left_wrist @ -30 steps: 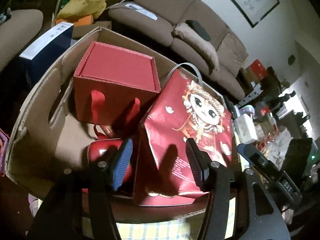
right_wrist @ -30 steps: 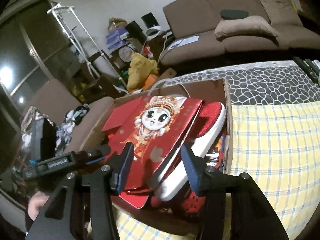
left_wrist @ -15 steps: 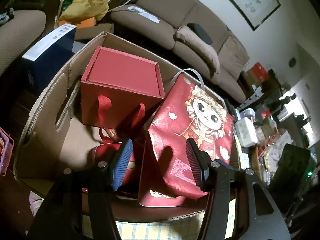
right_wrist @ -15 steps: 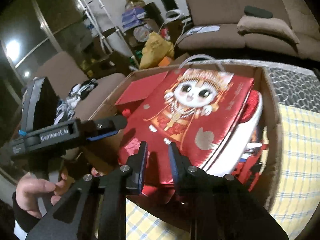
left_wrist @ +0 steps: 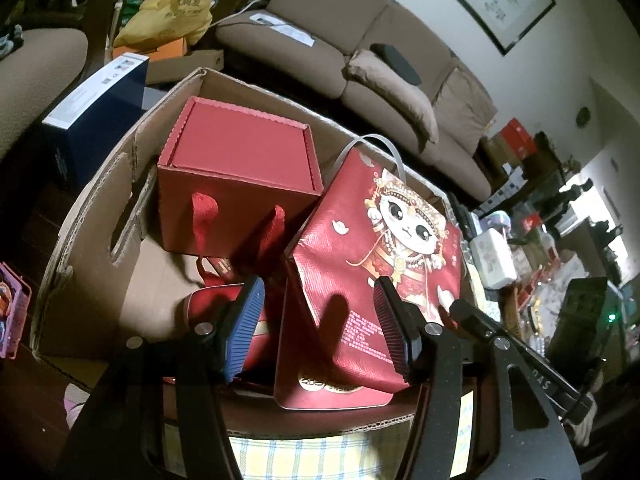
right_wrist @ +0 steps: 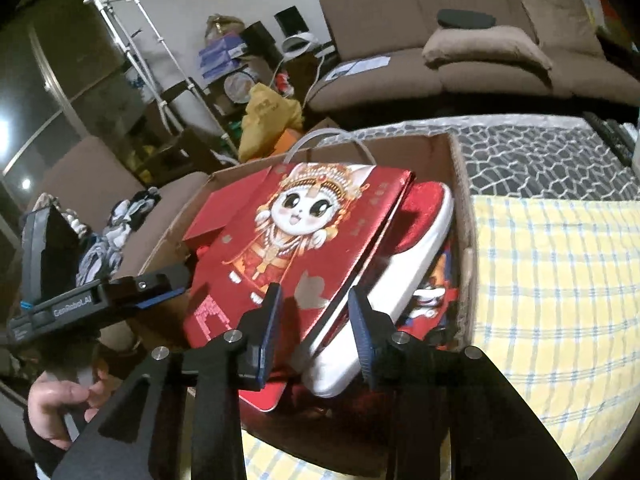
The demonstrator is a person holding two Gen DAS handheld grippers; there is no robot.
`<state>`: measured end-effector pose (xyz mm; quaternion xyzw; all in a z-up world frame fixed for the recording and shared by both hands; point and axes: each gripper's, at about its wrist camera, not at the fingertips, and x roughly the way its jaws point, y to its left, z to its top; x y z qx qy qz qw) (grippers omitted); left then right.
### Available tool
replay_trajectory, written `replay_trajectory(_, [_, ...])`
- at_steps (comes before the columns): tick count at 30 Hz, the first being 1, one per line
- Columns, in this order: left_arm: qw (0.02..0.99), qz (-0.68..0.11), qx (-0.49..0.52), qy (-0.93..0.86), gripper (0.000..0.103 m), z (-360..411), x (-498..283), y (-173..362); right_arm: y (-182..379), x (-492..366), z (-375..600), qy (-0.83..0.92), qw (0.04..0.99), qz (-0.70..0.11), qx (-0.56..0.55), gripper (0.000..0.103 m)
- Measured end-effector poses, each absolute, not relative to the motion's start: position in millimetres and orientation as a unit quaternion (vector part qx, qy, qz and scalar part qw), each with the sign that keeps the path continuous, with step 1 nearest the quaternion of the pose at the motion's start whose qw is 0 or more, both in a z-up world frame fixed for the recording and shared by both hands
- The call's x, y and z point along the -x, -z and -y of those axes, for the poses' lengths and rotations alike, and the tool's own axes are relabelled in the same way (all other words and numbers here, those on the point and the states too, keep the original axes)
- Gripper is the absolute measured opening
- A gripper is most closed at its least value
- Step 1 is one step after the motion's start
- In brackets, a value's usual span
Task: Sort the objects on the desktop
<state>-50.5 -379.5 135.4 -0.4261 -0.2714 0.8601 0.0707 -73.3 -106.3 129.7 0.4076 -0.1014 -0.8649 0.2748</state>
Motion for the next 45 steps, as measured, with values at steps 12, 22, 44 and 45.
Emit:
replay_trajectory(12, [0.073, 0.265, 0.419, -0.866, 0.057, 377, 47, -144, -130, 60, 125, 0.852, 0.305, 0.078, -0.417, 0.022])
replay_trajectory(22, [0.067, 0.261, 0.424, -0.864, 0.06, 380, 49, -140, -126, 43, 152, 0.823, 0.359, 0.051, -0.438, 0.02])
replay_trajectory(44, [0.052, 0.256, 0.437, -0.861, 0.064, 386, 52, -133, -151, 98, 89, 0.892, 0.256, 0.084, -0.364, 0.072])
replay_trajectory(45, [0.051, 0.254, 0.44, -0.86, 0.064, 385, 52, -131, -147, 104, 86, 0.889, 0.257, 0.094, -0.368, 0.07])
